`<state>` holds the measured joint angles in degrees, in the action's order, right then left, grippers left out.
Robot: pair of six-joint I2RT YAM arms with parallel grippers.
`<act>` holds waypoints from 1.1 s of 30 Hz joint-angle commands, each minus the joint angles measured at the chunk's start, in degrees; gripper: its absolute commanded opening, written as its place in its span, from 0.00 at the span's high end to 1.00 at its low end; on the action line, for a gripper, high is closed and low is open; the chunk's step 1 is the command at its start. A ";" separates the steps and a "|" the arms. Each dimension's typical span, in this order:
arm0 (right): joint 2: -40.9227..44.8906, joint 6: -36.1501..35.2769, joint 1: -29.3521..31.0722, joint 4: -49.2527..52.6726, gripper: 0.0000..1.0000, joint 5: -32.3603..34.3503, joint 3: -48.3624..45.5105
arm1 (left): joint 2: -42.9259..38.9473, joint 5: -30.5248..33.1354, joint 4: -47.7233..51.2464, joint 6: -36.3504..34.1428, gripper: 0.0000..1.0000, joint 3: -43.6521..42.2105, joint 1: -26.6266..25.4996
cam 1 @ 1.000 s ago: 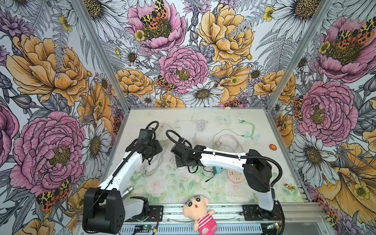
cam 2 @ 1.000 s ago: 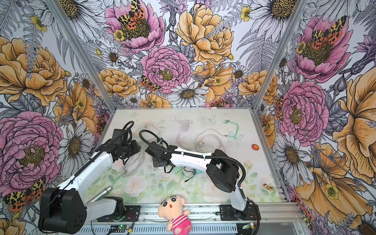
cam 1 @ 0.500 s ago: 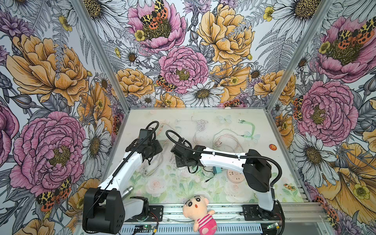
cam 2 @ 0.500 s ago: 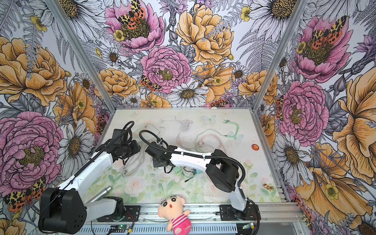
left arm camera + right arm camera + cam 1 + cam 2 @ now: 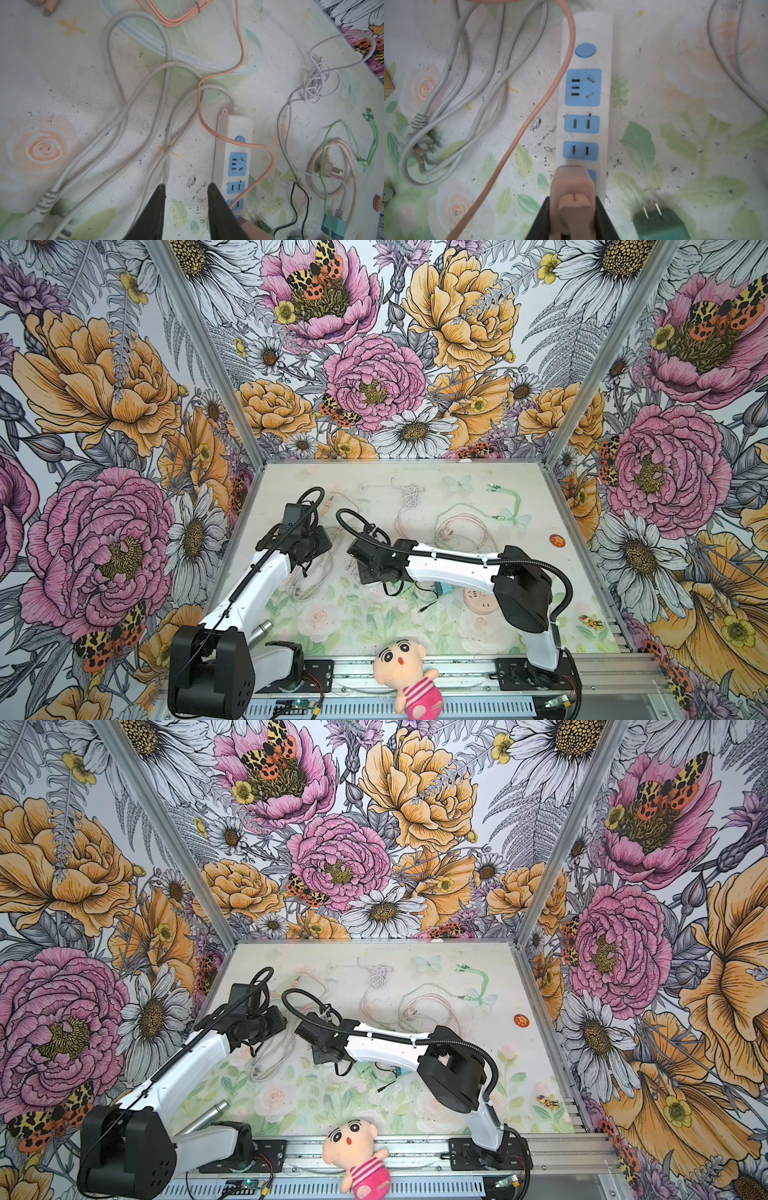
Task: Insert the plug
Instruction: 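Lower the pink charger with the right gripper onto the strip's nearest socket, then press the pink charger's prongs down into the socket with the right gripper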
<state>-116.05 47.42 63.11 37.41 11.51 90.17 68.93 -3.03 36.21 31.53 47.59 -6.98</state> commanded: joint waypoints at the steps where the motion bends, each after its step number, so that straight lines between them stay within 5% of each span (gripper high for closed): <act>1: -2.94 -2.44 1.30 5.42 1.00 2.91 2.14 | -1.99 -0.74 -0.18 -0.33 0.64 -0.37 0.30; 14: -7.47 -4.00 2.39 8.27 1.00 3.40 3.77 | -3.34 -1.47 0.93 -0.01 0.63 -0.16 0.33; 33: -14.14 -4.07 -0.07 8.01 1.00 -5.69 1.41 | -3.28 -1.59 1.24 0.41 0.63 -0.60 0.31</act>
<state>-121.64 43.77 64.40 43.11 14.85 96.16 66.72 -4.10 37.30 31.57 47.57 -6.98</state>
